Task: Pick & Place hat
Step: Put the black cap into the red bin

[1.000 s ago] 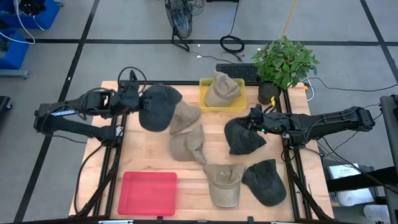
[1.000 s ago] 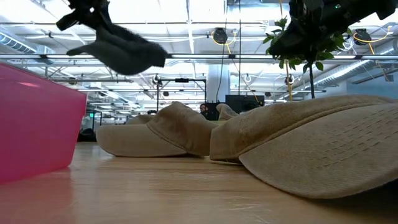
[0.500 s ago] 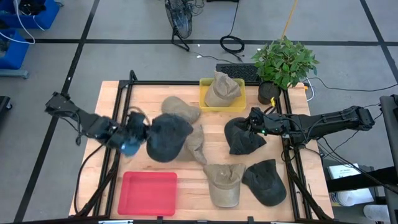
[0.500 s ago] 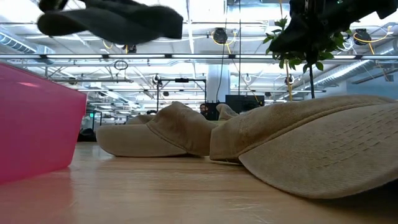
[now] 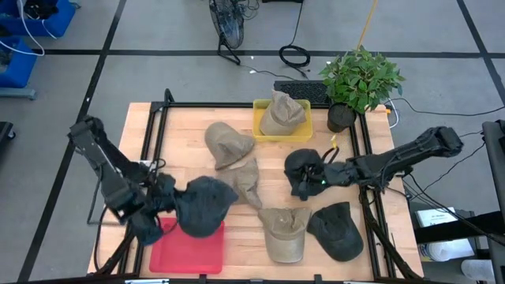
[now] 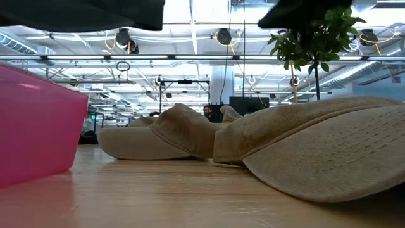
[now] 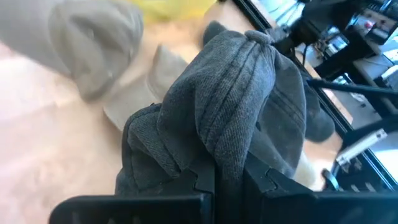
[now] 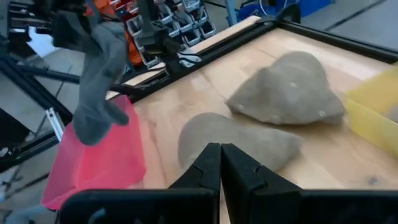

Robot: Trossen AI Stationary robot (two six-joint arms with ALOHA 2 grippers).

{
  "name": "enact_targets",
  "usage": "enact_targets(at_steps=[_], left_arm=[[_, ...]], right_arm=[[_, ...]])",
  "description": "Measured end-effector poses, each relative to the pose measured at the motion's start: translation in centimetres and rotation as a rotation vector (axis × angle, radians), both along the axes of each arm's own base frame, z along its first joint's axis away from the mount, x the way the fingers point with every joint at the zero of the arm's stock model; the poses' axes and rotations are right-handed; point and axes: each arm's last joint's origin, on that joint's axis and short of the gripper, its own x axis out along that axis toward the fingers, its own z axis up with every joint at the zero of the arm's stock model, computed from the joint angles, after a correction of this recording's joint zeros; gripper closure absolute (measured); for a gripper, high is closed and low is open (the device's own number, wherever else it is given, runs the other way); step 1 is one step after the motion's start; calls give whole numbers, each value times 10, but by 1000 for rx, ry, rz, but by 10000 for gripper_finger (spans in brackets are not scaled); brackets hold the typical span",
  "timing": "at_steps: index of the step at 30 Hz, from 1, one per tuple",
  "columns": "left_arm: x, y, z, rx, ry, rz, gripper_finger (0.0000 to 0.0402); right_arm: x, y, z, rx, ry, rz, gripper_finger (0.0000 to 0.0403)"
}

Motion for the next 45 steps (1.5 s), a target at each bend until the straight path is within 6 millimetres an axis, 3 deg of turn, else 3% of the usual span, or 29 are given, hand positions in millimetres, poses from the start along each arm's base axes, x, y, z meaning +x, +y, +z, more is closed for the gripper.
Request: enact_targets(at_steps=[8,15,25,36,45], left_arm=[[-17,-42,-36,-45,13,33,372],[-22,-68,-66,-92,135,72,372],[-29,-93,-65,-44,283,79,367],[-28,-98,-66,-84,293,60,205],[-28,-97,-60,-92,291,28,153]], right_arm=[[27,34,16,-44,49,32,403],[33,39,20,-5,38,23,403],[33,39,20,6,34,19,403],[33,39,20,6,34,18,403],[33,39,20,6,34,22,403]])
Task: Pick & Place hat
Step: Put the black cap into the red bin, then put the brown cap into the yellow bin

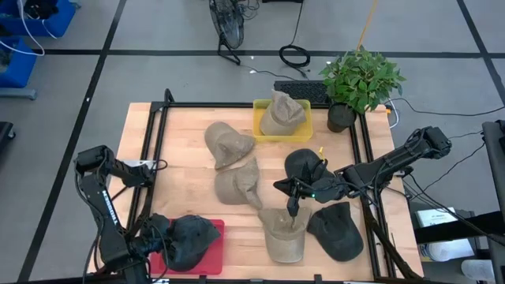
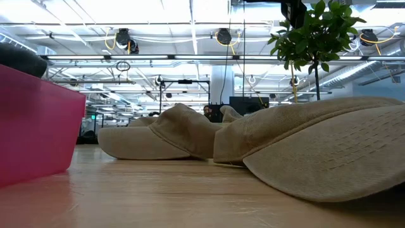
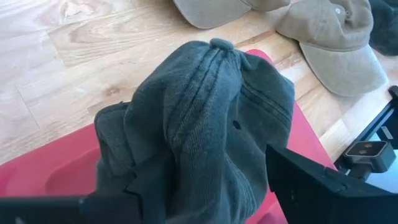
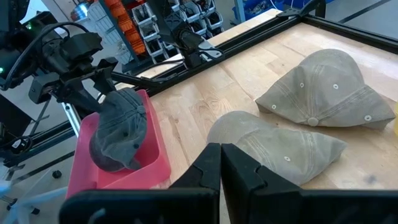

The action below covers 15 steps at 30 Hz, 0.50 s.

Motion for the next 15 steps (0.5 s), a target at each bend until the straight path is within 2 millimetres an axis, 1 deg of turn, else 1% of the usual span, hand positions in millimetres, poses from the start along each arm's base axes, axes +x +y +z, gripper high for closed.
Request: enact_targets(at_steps=[5,9,15], left_arm=[[-4,9,11,7,17,-20,145],[-9,19,20,16,63,-17,145],[-15,35,33,62,82,2,144]], right_arm=[[0,0,0,-1,1,1,403],[0,0,0,-1,1,4,403],[0,0,0,-4,2,5,403]])
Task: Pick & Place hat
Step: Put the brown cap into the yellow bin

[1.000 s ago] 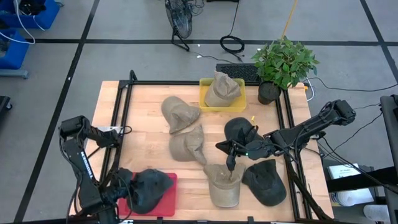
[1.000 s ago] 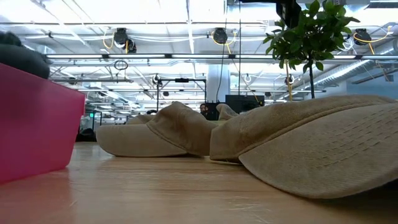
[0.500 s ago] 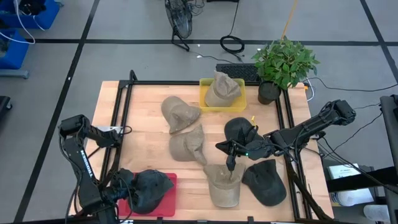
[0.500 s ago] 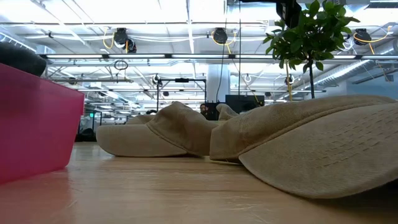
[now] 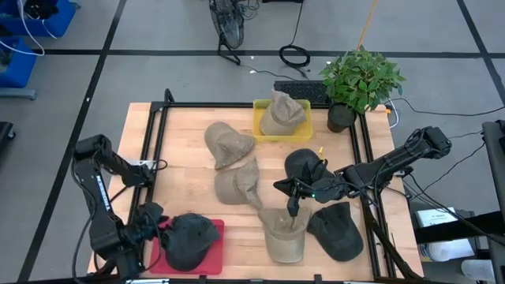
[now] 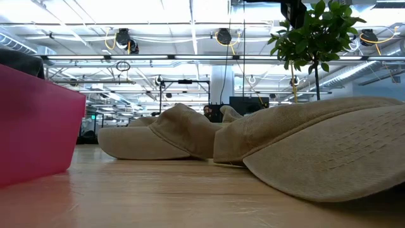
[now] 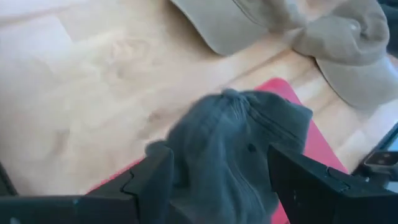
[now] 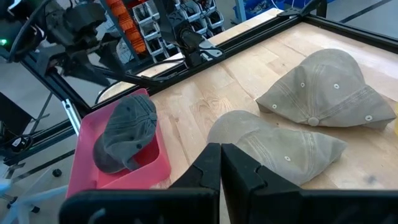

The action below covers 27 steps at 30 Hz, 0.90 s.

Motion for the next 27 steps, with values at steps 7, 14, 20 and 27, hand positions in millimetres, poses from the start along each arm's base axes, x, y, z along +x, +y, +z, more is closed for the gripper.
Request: enact_targets(at_steps=[7,14,20,27], left_arm=[[12,15,8,84,-8,-38,144],[42,36,8,207,47,-66,144],[75,68,9,285,221,-121,192],[110,120,13,303,386,-223,384]], right_arm=[[-4,-2,-17,-11,44,-4,403],[-7,-3,-35,4,25,-6,403],[-8,-9,-49,-65,-22,13,403],[-8,-30,-66,-65,-57,-60,403]])
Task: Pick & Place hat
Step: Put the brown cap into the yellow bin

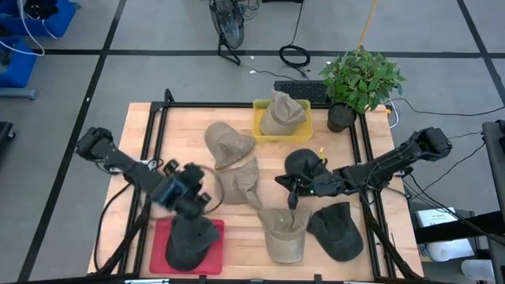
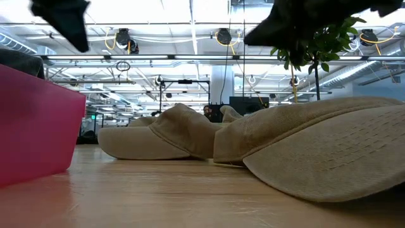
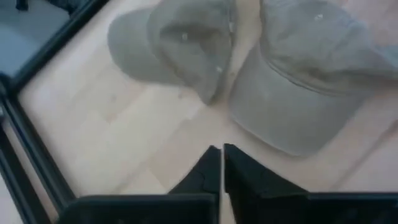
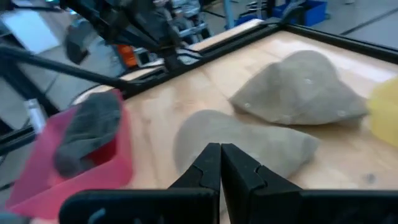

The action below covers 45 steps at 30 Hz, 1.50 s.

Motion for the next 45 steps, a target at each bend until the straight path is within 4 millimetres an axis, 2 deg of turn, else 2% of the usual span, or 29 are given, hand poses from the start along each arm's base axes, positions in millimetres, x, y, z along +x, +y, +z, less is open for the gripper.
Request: enact_targets(at_steps=[4,7,14,18,21,25,30,33,36,40,45], left_arm=[[16,26,1,71,124,-192,382],[31,41,2,102,132,-290,392],[73,68,-7,114,-86,-520,398],[71,82,-17,71,-217,-566,399],[53,90,-32,21,-251,-580,399],[23,94,-37,-11,-370,-611,400],[-18,96,-35,6,-494,-623,400],[-41,97,-34,20,-548,-624,400],[-60,99,-31,38,-608,-627,401],[-78,100,-32,55,-623,-640,400],[-90,100,-33,28,-618,-669,400]], right_arm=[[3,-17,-3,-1,7,-63,399],[5,-29,-3,1,6,-107,387],[9,-53,-2,37,-8,-169,336],[11,-56,-1,49,18,-95,297],[15,-54,9,32,24,-59,274],[22,-50,27,1,11,-42,259],[28,-48,54,4,-67,-83,243],[33,-48,71,-4,-56,-106,233],[46,-47,87,-49,-1,-131,225],[74,-43,101,-75,74,-124,219],[101,-39,100,48,225,-180,218]])
